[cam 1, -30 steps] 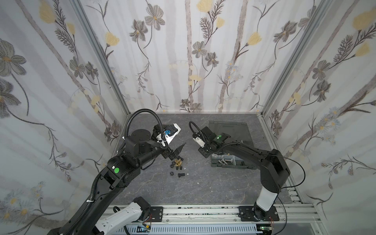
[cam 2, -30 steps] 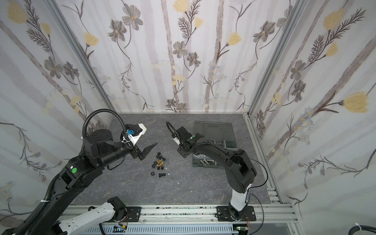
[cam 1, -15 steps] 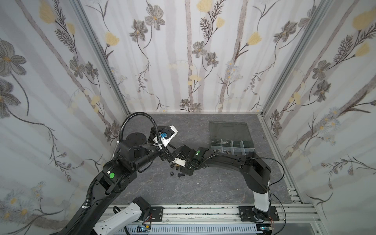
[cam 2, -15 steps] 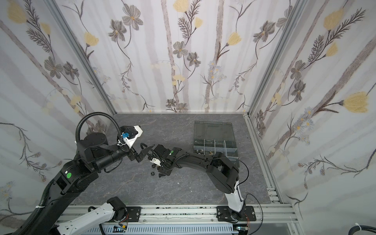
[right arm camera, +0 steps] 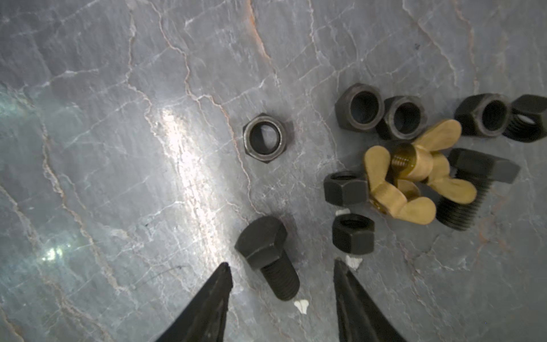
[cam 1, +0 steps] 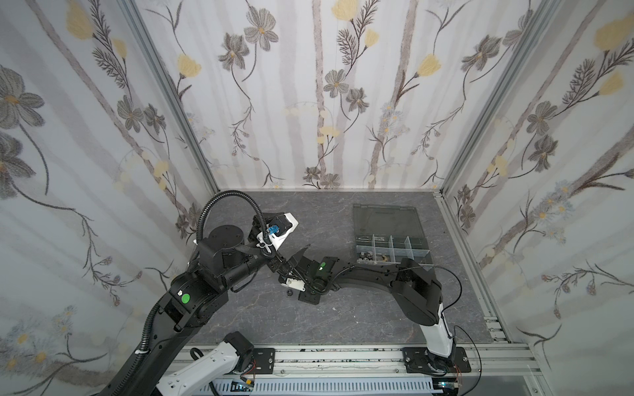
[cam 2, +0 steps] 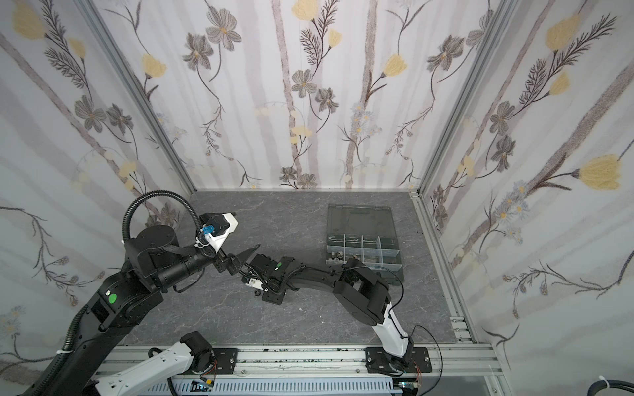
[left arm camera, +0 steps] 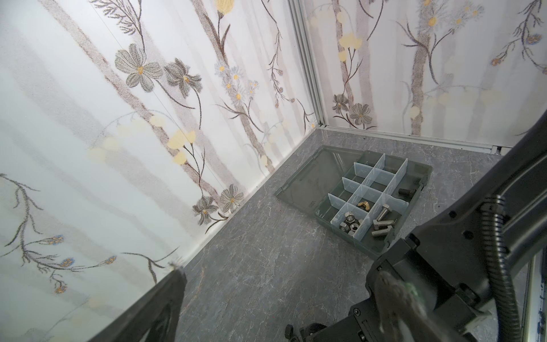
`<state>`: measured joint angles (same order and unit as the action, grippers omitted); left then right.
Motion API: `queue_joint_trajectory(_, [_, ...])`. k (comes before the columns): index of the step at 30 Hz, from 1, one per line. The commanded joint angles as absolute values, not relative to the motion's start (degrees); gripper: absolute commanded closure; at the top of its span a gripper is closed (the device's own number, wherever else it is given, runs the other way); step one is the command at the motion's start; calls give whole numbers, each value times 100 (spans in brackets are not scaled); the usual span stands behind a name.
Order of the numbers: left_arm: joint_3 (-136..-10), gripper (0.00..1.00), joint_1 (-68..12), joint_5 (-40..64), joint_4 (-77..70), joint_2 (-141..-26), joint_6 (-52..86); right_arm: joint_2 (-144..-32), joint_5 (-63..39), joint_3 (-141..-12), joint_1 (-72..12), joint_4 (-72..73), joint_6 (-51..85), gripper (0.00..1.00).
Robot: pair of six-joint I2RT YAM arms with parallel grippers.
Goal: Sort the screws and nuts into containers
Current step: Pick up the screw from the bottom-center of the table, then place the screw into the container.
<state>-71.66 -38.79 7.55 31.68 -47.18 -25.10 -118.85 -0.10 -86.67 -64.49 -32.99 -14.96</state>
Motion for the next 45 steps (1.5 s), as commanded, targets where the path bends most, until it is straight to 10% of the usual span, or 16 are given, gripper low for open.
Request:
queue_joint_trajectory(1, [-7189,0,-3877,757,2959,-4710,-2557,-12002,-83,-8740,-6470,-3325,-1609,53])
queue_joint_trajectory(18, [-7268,0,-3887,651,3037,-4731,-2566,-11959,-34,-8729,-6464,-3571,-1661,91])
queue_joint_trajectory(45, [-7374,0,-3886,769,3093,-4820,-2514,-7416,985,-5508,-2568,-3373,2323,92])
